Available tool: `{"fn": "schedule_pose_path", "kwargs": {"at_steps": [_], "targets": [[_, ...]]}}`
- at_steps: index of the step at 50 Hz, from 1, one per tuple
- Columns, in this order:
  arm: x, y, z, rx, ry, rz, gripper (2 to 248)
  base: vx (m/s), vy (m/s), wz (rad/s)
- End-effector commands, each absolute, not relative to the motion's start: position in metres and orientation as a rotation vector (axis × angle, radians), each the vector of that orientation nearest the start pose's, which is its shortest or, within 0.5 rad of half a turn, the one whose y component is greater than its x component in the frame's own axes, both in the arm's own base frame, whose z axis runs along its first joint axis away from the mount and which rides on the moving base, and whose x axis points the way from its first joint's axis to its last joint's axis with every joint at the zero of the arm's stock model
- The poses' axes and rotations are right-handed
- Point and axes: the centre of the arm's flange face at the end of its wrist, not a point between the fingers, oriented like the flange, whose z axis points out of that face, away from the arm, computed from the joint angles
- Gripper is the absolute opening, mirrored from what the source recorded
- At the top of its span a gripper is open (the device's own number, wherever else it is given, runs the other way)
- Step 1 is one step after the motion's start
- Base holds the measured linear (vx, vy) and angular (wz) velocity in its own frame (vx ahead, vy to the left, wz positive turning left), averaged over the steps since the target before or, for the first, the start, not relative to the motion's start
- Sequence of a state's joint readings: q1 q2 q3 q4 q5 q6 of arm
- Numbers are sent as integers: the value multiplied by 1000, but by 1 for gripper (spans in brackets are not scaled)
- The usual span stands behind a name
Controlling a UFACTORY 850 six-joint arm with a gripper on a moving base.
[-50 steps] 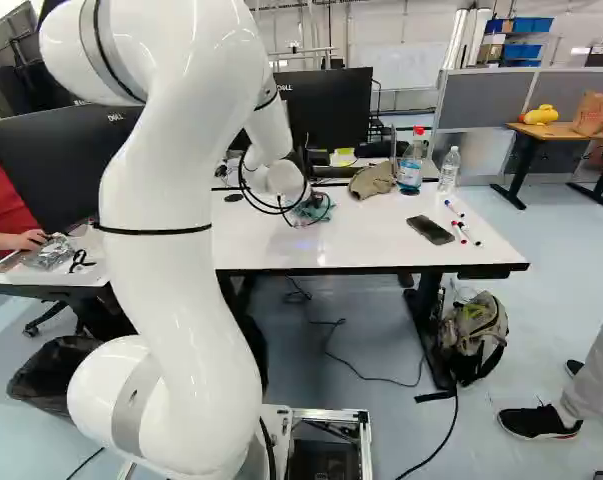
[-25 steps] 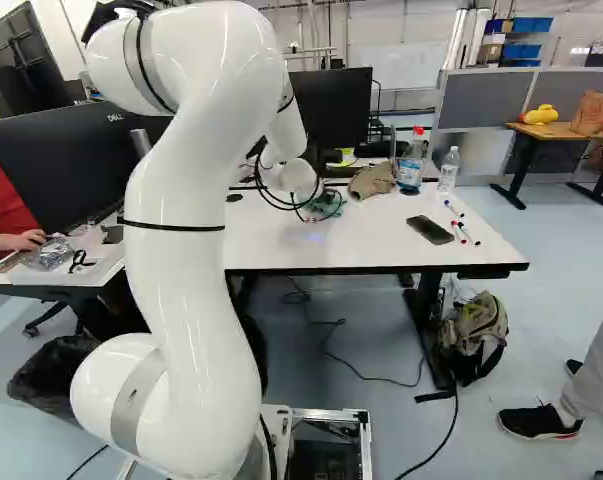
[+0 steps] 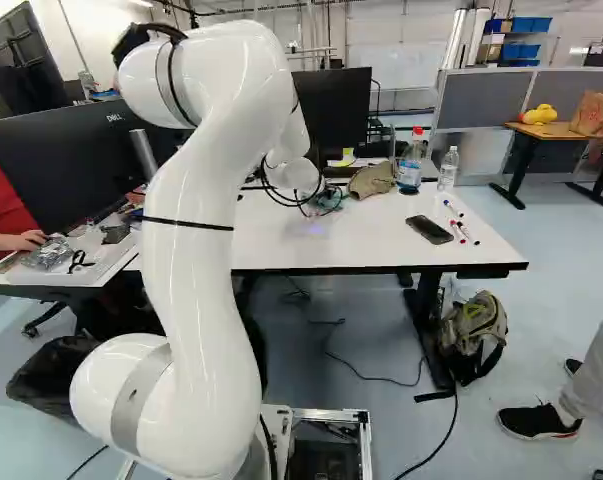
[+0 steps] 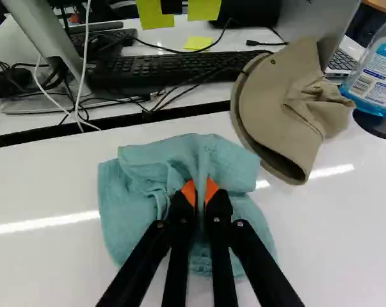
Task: Clean the table with the green towel
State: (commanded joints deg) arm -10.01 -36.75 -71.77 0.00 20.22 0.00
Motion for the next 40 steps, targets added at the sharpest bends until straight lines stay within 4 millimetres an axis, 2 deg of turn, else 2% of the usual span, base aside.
{"fn": "schedule_pose_path", "kwargs": {"at_steps": [11,21,40], "targets": [[676,-103,361,-2834,214,-1497,37,0,0,0],[677,-86,361,-2826,179,-1492,37,0,0,0],[651,-67,365,-2834,146,-1453,37,0,0,0]]}}
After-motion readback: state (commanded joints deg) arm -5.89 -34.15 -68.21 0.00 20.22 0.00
